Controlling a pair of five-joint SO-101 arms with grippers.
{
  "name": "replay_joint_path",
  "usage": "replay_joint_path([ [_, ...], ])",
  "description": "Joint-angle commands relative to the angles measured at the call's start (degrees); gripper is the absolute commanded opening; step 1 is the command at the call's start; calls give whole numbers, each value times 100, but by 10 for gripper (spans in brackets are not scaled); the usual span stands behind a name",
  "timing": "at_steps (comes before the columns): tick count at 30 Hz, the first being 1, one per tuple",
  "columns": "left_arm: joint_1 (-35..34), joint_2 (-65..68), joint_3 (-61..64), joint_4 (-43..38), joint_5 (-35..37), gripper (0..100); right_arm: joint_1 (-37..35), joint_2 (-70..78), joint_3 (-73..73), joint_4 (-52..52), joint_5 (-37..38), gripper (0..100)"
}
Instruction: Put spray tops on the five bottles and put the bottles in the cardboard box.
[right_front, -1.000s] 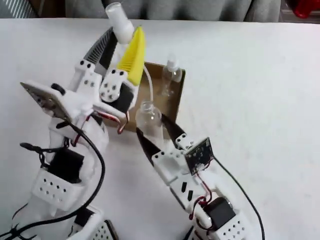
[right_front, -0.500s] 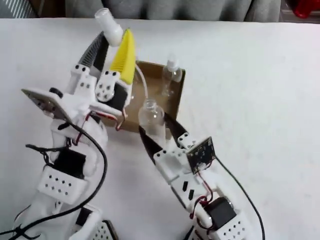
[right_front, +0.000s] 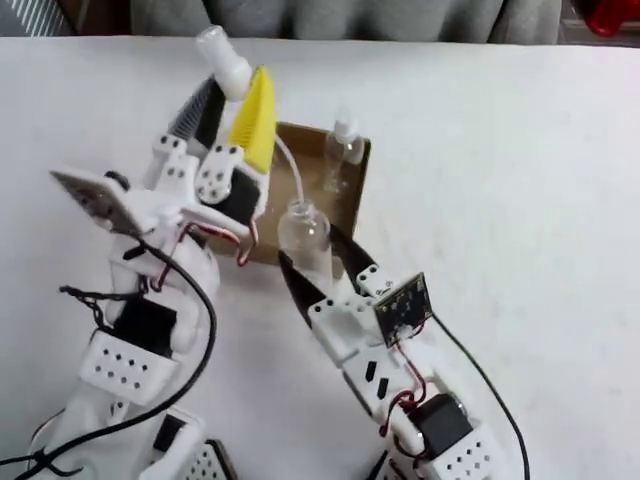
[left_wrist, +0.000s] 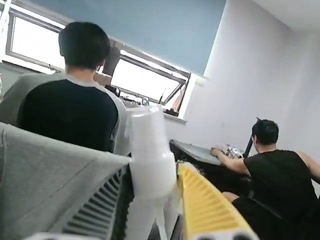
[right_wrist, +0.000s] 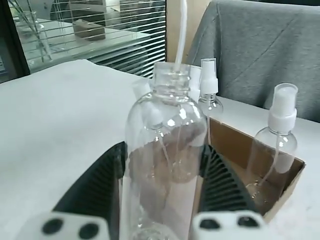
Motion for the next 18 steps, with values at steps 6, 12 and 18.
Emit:
replay_joint_path([
  [6, 549, -1305, 993, 387, 44, 20, 75, -66, -62, -84, -53, 16],
  [12, 725, -1824, 1169, 1371, 53, 20, 75, -66, -62, -84, -53, 16],
  [18, 963, -1859, 1310, 1987, 53, 20, 75, -66, 0, -75, -53, 16],
])
